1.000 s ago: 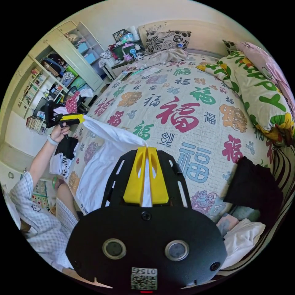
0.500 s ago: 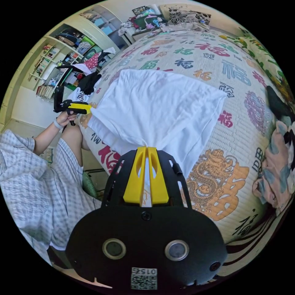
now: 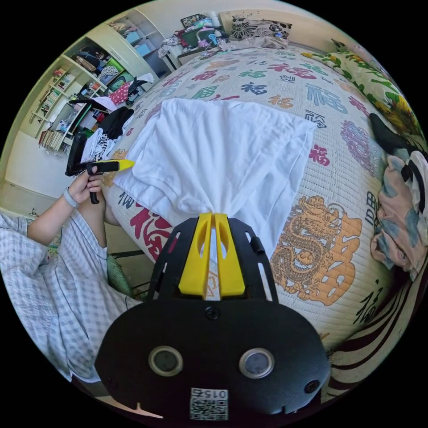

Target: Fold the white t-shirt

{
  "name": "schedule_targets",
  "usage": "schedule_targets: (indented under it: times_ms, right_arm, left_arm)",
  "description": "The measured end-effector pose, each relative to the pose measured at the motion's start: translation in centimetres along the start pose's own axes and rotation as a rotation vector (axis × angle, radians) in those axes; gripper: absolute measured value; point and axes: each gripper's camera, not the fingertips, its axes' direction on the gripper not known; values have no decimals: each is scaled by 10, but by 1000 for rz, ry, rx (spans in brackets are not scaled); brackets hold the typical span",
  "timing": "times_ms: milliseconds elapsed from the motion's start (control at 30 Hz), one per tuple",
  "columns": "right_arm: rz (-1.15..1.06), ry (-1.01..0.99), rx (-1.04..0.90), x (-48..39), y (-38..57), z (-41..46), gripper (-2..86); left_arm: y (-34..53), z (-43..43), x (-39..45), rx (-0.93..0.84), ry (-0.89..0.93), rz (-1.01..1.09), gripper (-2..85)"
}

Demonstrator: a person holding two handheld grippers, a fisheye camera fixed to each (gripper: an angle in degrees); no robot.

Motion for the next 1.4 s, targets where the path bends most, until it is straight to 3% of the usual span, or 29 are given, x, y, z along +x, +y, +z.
schedule_targets:
  times_ms: [200,333,500,667,800,1000,1100,1167,1400]
  right_arm:
    - [-39,33,-34,-4,16,-2,-7]
    - [-95,24,-49,-9,32,-8,-6]
    - [-114,71,-130,-11,46,14,7]
    - [47,-27,-82,15,73,-6,49]
    - [277,33,30,51,111,-32,74]
    - [454,-54,-70,90,133,-10,95]
    - [507,9,-100,99,135,-10,52]
    - [471,-82,-90,104,140,-14,7]
    - [491,-147,-58,118,171,-41,-9]
  left_arm:
    - [23,-35,-2,51,69,-63,22]
    - [57,-85,2,89,54,-47,15]
    - [79,-77,-6,28,4,-79,23]
    - [98,-106,-11,26,1,-131,61]
    - [128,-164,-22,142,-184,-221,84]
    - [138,-158,-46,67,-179,-325,93]
    - [139,-162,-41,66,-209,-300,43]
    - [139,-160,-43,27,-131,-300,13]
    - [166,-217,-29,89,-114,-257,-6]
